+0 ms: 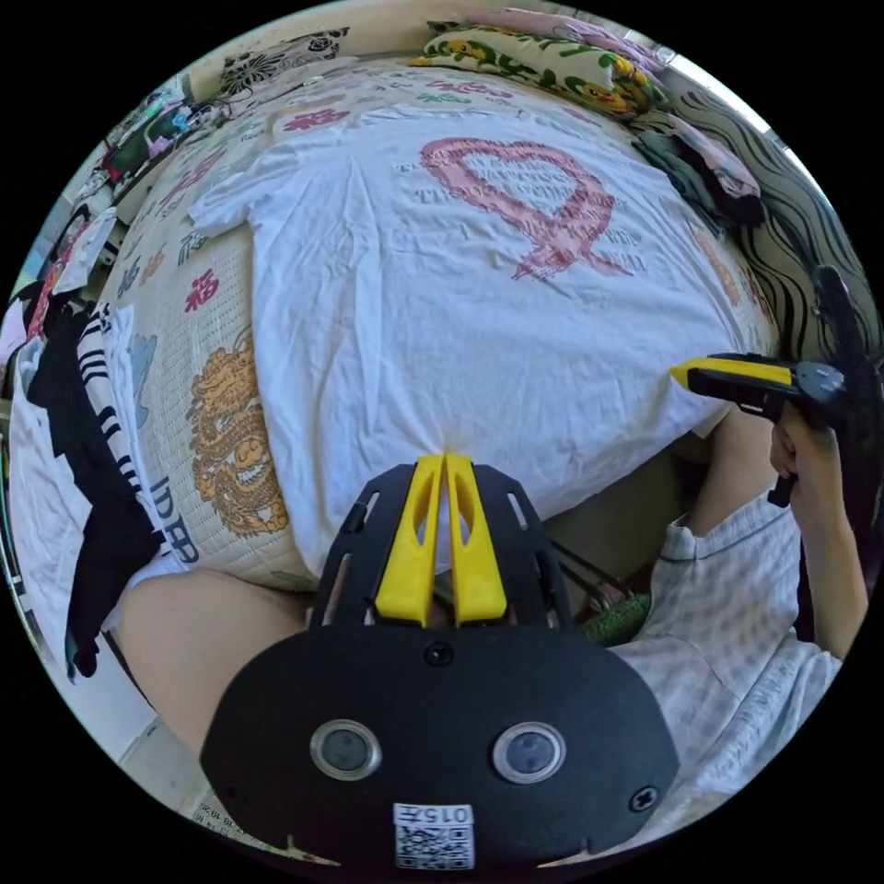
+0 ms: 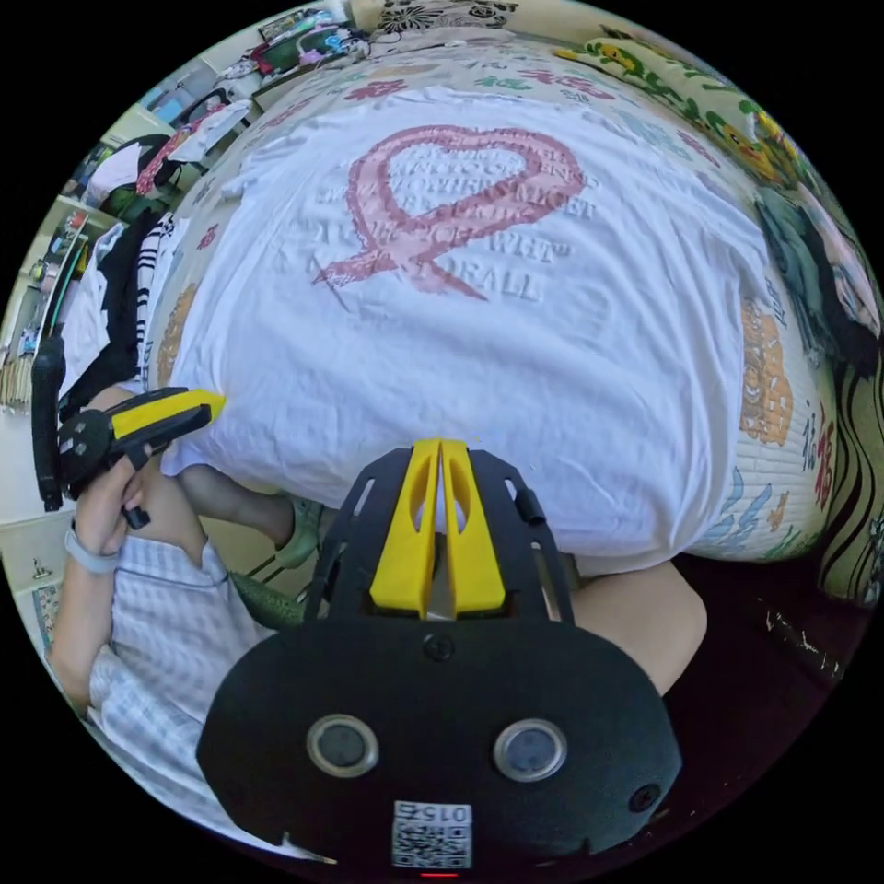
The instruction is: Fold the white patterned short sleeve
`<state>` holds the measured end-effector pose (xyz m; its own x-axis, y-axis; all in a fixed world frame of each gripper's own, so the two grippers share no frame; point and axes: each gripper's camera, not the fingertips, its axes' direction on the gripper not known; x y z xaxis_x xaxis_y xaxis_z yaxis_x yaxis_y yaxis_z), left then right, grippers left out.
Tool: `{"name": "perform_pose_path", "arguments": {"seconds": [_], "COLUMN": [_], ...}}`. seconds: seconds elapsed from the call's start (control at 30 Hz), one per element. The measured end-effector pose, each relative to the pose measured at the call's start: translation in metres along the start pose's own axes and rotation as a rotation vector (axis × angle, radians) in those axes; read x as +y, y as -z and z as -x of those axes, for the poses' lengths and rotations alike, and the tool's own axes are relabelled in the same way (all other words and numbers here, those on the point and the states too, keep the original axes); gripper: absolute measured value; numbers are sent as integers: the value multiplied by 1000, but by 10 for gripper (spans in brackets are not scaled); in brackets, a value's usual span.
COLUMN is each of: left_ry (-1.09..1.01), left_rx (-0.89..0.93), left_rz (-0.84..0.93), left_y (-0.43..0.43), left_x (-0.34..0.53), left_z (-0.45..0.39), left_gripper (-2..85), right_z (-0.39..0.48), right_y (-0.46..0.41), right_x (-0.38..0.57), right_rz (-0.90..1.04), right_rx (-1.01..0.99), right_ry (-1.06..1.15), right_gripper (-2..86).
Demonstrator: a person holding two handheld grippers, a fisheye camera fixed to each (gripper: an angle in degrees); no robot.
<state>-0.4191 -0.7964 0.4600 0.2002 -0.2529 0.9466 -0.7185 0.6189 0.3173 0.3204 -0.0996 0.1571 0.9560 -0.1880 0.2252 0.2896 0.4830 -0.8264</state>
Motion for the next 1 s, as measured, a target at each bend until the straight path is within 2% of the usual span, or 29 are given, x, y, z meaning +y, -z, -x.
{"name": "perform_pose_path", "arguments": {"seconds": [0.2,0.4,0.5,0.6,0.73,0.87,1.0], "left_ry": [-61,-242,-193,-144,-144,-223,-287], "left_rx": [-84,-154,-128,-84,-104,-71,-4], "left_rz": [-34,1,22,41,70,-124,-359], "left_y": [-29,-59,-72,-84,-78,-33,-1], "left_x": [-8,-28,-41,-54,-76,-125,-203], "left_z": [-49,-95,-106,-113,-129,-158,-197], "left_gripper": [-7,-7,-6,-4,4,39,70], "right_z": [20,27,23,4,-46,-132,-218], "right_y": [-14,-13,-8,2,32,90,124], "right_x": [0,5,4,9,22,43,47], "right_rz": [-12,-61,-50,-86,-147,-445,-640], "right_rx": [106,233,266,204,-20,-193,-277], "right_ry": [-30,9,30,-27,-61,-235,-375], "right_gripper": [-6,-5,-6,-8,-3,23,66]}}
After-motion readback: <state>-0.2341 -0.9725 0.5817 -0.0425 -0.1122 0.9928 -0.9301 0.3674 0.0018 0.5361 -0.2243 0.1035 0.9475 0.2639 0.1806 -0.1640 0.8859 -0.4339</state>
